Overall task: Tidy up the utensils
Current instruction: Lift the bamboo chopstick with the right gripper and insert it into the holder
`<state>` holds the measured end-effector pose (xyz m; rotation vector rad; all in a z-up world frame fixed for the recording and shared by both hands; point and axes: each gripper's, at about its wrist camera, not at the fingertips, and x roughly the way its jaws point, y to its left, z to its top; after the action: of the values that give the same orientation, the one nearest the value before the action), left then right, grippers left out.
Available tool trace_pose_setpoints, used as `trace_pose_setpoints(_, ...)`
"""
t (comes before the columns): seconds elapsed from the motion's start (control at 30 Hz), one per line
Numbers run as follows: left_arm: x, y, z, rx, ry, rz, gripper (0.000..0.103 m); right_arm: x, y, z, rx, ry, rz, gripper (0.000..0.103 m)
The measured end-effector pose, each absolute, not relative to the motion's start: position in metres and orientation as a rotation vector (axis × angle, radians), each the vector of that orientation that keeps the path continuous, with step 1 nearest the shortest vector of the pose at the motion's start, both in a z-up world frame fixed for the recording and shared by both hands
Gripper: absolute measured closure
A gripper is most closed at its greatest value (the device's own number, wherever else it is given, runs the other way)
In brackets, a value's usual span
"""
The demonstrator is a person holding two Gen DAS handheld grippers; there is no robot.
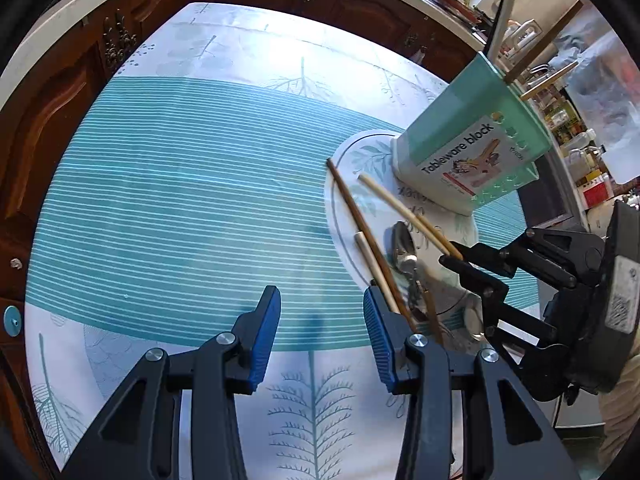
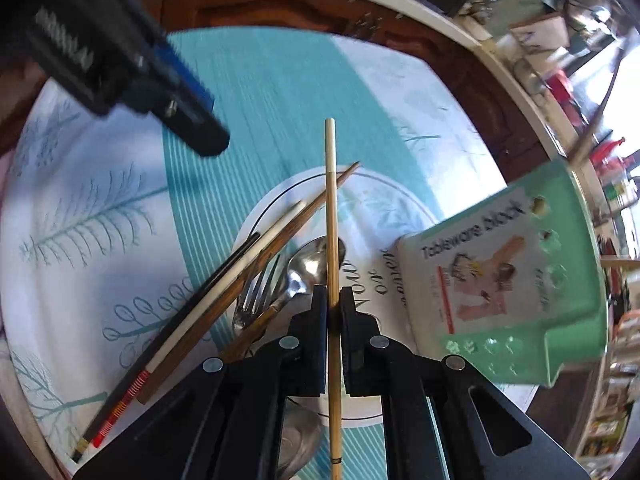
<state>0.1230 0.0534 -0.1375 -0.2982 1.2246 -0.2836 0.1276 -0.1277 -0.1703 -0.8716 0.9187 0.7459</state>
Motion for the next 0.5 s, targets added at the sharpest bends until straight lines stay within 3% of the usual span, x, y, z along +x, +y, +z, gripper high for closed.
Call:
trace_pose_setpoints(0.27,0.131,0.036,-0.121,-0.310,1.088,-0.408,0.062,0.119,-0.158,-0.123,-0.679,0.829,0.718,0.098)
trace_pose_setpoints(0.5,0.133,0.011,-0.117,-0.229,1.095,-0.425,0.062,0.100,-0.193,-0.069,-0.507,0.727,0.660,0.098)
